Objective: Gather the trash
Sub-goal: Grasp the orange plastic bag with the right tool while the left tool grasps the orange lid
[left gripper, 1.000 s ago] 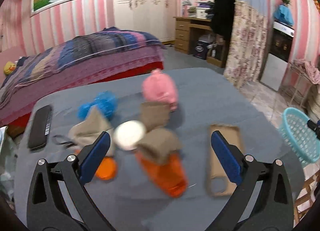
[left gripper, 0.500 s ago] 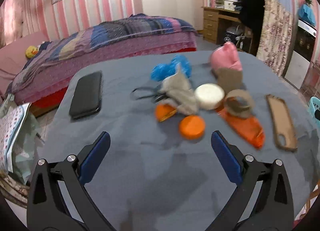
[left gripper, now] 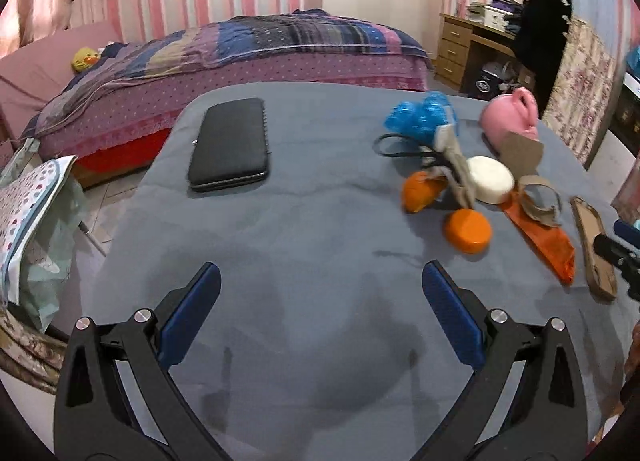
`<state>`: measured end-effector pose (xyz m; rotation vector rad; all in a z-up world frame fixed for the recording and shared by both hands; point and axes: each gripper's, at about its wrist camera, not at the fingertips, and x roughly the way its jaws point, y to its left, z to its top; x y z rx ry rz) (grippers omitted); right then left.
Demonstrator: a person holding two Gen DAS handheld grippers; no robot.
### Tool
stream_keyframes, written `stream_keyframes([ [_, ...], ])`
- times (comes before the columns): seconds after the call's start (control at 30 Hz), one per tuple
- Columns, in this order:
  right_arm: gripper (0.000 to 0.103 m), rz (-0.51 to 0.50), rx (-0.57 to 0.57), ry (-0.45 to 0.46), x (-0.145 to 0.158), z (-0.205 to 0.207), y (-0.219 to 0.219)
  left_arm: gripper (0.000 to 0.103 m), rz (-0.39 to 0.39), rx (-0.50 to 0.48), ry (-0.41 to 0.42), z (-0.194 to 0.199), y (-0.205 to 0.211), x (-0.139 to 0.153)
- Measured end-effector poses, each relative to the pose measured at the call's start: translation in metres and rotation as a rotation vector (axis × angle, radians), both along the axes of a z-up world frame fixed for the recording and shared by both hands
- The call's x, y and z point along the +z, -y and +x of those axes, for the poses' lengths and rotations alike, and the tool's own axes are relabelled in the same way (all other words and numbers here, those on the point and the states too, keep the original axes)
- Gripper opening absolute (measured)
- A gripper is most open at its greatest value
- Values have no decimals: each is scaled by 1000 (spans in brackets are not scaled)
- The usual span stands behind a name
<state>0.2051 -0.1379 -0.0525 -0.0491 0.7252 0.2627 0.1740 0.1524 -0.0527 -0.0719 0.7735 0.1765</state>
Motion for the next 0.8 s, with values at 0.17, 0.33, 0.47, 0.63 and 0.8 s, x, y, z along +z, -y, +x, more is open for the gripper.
stream_keyframes([
  [0.17, 77, -28, 84, -65, -18, 12, -40, 97, 8, 8, -10, 0, -7, -4],
  [0.33, 29, -41, 133, -107, -27, 17, -52, 97, -7, -21, -7, 3, 1, -3],
  [0.47, 20, -8, 133, -92, -15, 12, -36, 97, -15, -62, -1, 9, 19, -1],
  [0.63, 15, -13, 85, -53, -1, 7, -8, 97, -65, -114, -8, 24, 47, 1],
  [0.8, 15, 0, 3, -14, 16, 0, 36, 97, -73, -152, -35, 45, 73, -7],
])
